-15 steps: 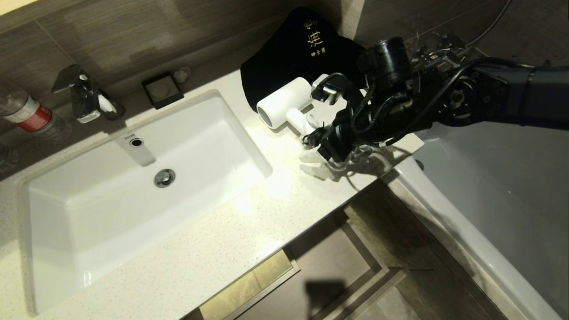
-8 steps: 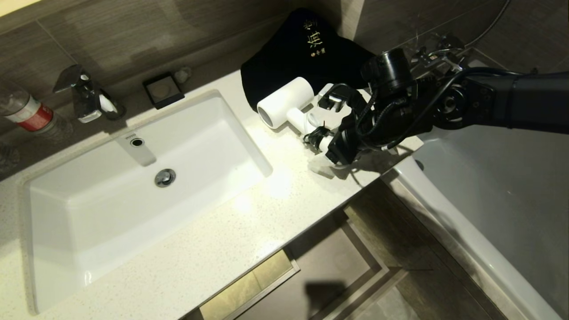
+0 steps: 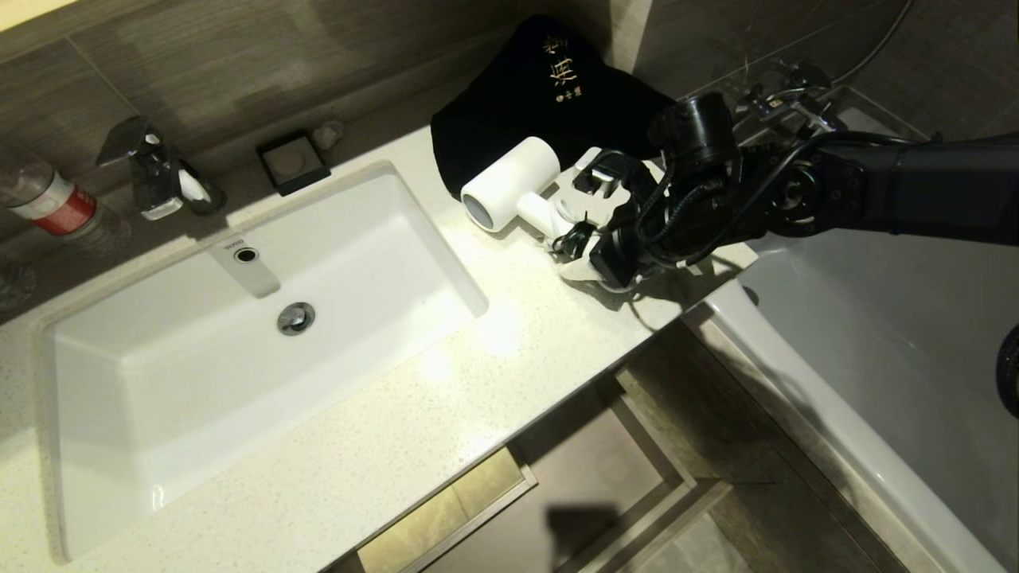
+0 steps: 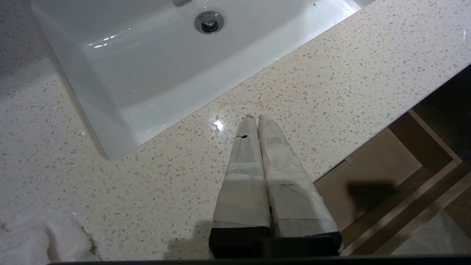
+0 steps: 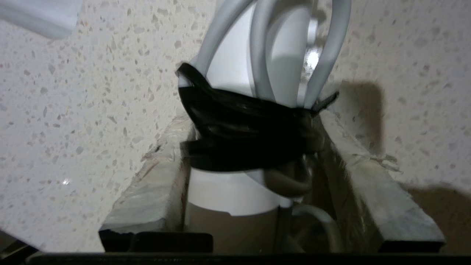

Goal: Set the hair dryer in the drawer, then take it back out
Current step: Pick up the hairdryer

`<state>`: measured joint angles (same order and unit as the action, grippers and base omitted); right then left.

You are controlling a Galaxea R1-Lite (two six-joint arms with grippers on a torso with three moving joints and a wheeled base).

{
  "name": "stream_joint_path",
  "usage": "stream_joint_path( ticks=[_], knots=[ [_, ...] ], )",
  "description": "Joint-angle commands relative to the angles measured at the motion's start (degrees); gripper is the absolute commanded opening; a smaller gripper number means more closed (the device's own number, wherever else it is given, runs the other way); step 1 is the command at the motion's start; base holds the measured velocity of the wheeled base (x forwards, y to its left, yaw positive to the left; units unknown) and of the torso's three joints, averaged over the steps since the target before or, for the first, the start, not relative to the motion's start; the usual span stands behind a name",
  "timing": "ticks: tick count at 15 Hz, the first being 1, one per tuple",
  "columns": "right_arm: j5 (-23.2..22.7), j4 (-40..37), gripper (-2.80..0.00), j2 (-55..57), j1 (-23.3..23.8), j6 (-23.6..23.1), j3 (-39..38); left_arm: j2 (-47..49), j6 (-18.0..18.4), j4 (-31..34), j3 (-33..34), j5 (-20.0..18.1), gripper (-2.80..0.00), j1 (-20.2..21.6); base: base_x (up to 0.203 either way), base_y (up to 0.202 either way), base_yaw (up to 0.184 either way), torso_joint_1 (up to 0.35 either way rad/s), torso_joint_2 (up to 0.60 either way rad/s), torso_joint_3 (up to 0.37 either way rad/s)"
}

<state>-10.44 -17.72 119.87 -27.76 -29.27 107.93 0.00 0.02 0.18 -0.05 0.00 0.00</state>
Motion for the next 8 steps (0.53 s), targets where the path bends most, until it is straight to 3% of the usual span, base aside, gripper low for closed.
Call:
stream_joint_path(
  ticks=[1,8],
  knots=[
    [-0.03,-0.35,-2.80,-0.34,-0.10,0.15,-0.53,0.00,-0.02,-0.01,0.05,0.00,-2.80,0.00,0.000,0.000,0.000,0.000,0.00,0.000],
    [1.57,-0.69,-2.80,-7.59,-0.10,0.44,-2.09,-0.08,-0.02,-0.01,-0.03,0.00,-2.80,0.00,0.000,0.000,0.000,0.000,0.00,0.000]
  ],
)
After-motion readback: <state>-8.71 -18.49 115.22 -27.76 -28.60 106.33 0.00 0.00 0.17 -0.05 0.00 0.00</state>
